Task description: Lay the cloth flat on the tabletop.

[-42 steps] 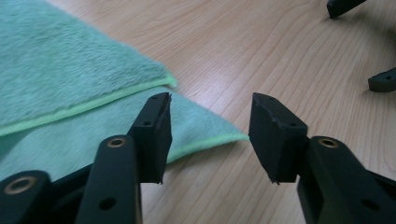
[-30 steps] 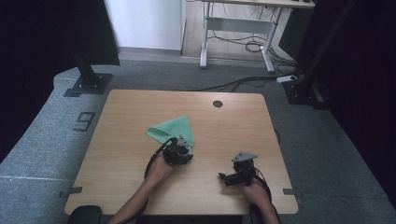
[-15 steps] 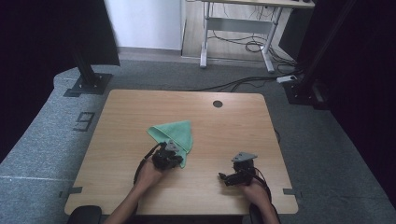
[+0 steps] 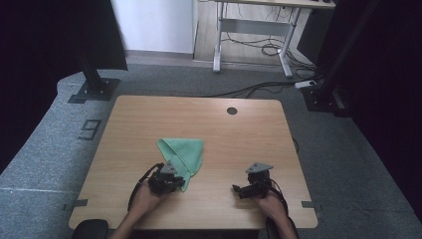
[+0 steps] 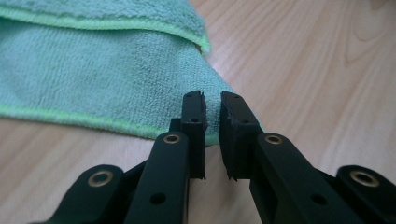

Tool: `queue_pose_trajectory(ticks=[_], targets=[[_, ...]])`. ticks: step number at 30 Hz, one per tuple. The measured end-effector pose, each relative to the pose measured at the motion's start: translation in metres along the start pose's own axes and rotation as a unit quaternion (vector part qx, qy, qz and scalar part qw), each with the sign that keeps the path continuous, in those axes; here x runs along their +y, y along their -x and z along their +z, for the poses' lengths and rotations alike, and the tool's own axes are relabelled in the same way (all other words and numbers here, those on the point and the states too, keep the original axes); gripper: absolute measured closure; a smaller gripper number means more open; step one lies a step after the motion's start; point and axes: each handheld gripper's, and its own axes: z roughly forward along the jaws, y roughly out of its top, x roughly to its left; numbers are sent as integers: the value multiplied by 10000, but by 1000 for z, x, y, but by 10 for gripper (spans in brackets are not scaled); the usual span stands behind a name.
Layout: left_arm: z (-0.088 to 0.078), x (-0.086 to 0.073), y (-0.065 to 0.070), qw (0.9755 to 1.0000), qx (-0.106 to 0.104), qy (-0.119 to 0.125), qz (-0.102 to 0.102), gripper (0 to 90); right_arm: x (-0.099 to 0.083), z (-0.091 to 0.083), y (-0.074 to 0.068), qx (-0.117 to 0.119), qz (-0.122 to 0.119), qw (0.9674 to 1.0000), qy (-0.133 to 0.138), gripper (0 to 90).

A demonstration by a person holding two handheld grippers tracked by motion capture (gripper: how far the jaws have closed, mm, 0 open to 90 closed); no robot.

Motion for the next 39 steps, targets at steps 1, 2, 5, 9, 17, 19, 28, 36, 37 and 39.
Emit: queue_pose_trajectory(ticks=[1, 2, 5, 9, 17, 19, 28, 36, 37, 39], targets=[[-2, -4, 0, 10000, -19, 42, -46, 796, 0, 0, 0, 19, -34, 10000, -1, 0], [-4, -5, 0, 10000, -28, 54, -57, 795, 1, 0, -1, 34, -36, 10000, -9, 5], [-8, -10, -1, 9999, -45, 69, -86, 785, 2, -1, -2, 88, -48, 9999, -13, 50], [-8, -13, 1, 9998, -76, 154, -74, 737, 7, -1, -3, 366, 38, 9993, 11, 118], [-8, -15, 6, 9994, 266, 175, 167, 553, 32, 7, -23, 744, -202, 9970, 69, 174], [-8, -16, 5, 9990, 342, 208, 186, 499, 40, 11, -29, 839, -248, 9961, 117, 204], [-5, -19, 0, 9978, 608, 259, -42, 267, 67, 27, -48, 1195, -384, 9919, 197, 310], [-5, -19, 0, 9976, 631, 254, -85, 246, 78, 37, -58, 1302, -535, 9900, 126, 403], [-5, -19, 0, 9977, 630, 254, -79, 246, 80, 38, -59, 1310, -537, 9898, 128, 412], [-5, -19, 0, 9976, 632, 254, -85, 245, 84, 40, -62, 1331, -562, 9894, 143, 432]])
